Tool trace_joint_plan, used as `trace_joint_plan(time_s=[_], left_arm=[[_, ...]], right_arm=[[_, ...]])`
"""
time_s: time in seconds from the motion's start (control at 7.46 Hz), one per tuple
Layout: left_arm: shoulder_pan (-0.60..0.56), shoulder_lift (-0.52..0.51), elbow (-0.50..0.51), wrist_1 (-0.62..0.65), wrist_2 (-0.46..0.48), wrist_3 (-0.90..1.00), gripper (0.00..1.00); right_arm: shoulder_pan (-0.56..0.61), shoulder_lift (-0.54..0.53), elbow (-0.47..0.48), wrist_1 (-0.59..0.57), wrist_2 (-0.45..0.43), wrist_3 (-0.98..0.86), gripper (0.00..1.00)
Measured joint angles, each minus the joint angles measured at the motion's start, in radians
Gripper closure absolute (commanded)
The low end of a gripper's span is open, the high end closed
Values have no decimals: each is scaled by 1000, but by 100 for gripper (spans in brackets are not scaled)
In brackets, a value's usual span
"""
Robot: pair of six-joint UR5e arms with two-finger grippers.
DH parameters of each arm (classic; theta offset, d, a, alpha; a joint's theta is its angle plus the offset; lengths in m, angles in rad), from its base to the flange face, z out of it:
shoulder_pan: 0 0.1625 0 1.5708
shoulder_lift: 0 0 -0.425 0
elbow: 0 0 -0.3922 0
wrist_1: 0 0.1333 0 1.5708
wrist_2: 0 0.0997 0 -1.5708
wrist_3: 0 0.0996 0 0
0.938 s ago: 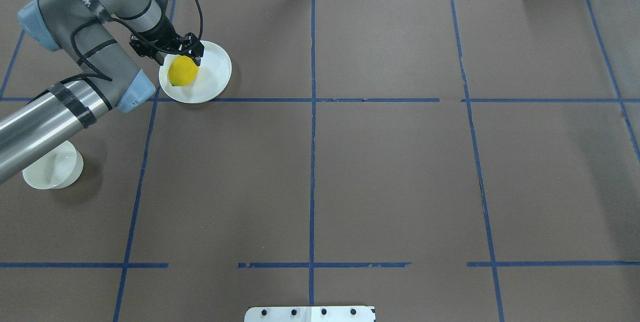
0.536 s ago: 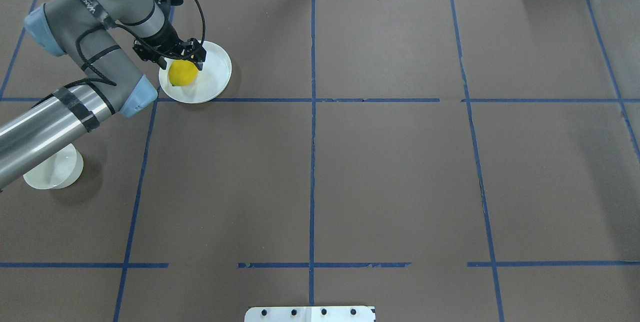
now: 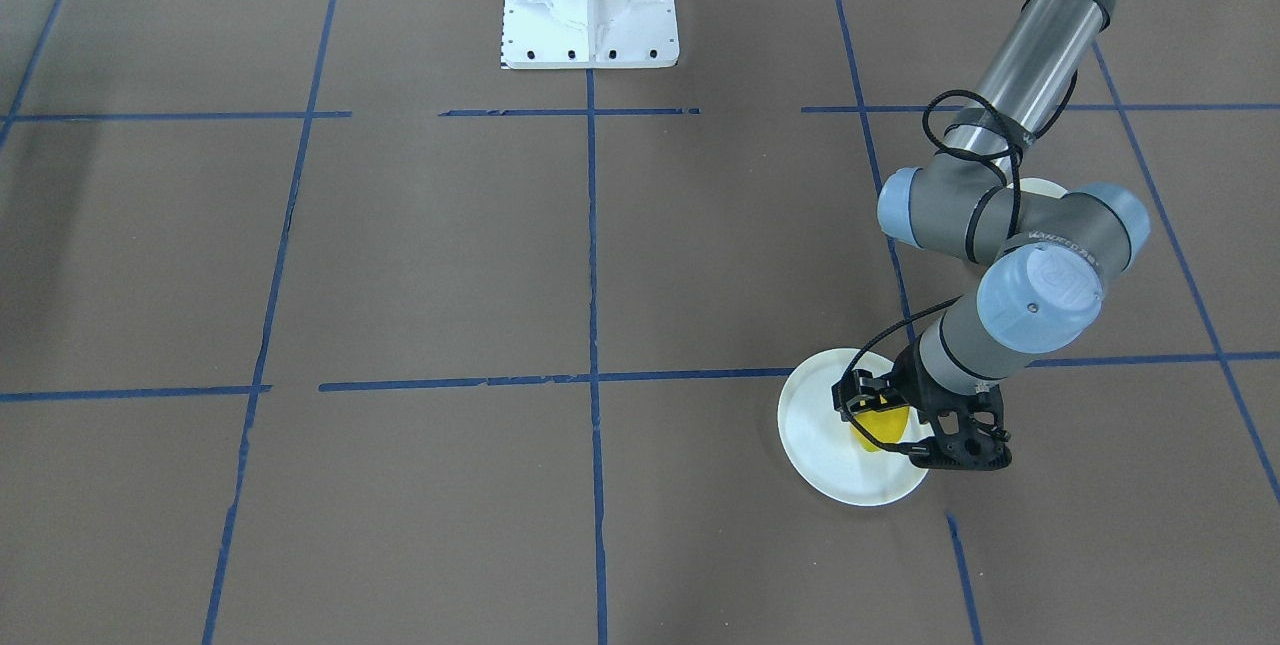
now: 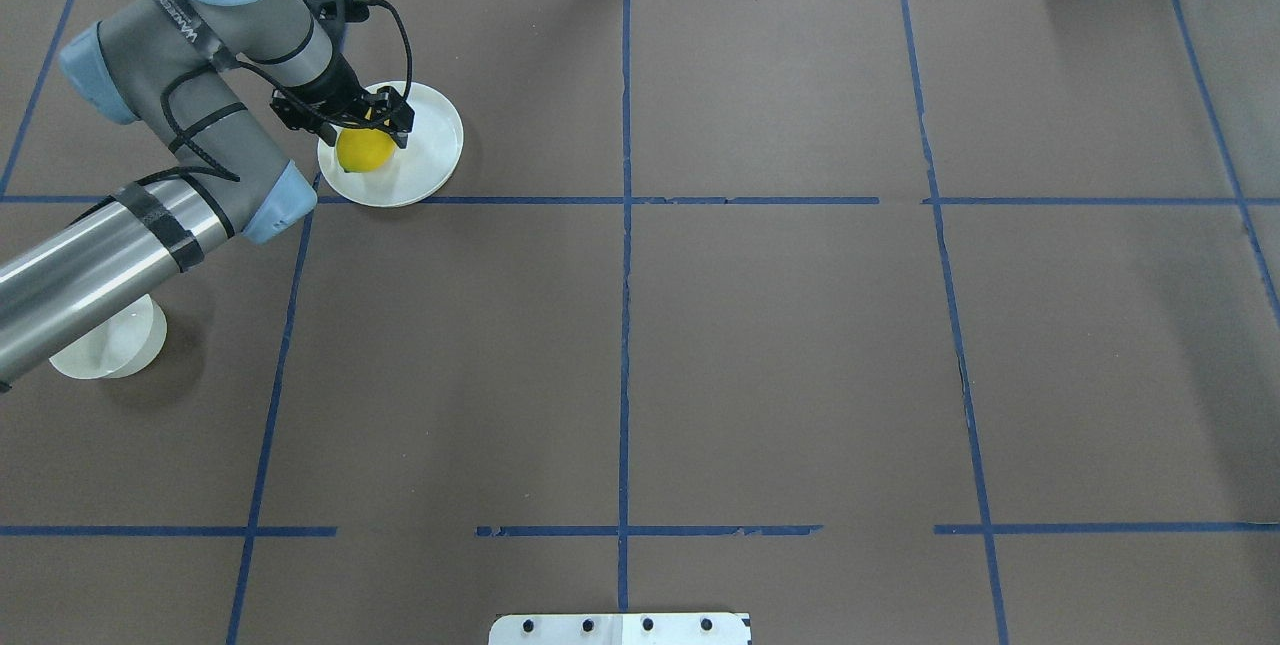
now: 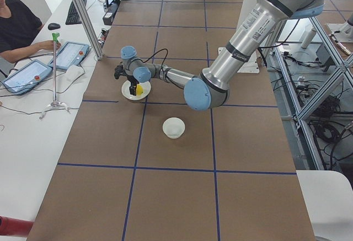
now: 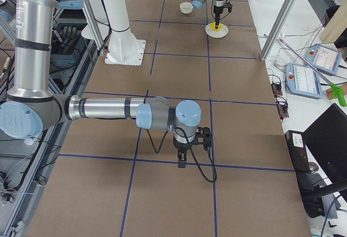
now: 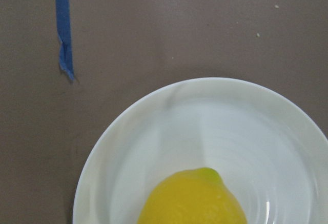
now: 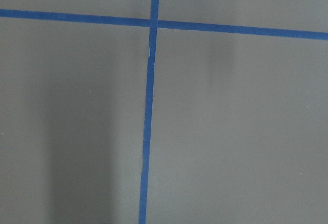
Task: Move lemon from plate to bowl
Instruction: 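Lower the left gripper and close it around the lemon, then lift the lemon with the left gripper and carry it over the white bowl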
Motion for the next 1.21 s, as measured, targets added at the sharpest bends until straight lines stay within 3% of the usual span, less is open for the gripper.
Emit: trace_joint_plan(time_s=[0.54,0.67,0.94,1.21], left_arm=[[16,3,1,-25,22,-37,87],[1,4,-3,-24,21,-34,100],[-41,22,-52,-9,16,-31,100],[-68,110,-203,42,15,-31,100]], right_arm=[[0,0,0,0,0,0,0],[0,0,0,0,0,0,0],[0,0,0,0,0,0,0],[0,0,0,0,0,0,0]])
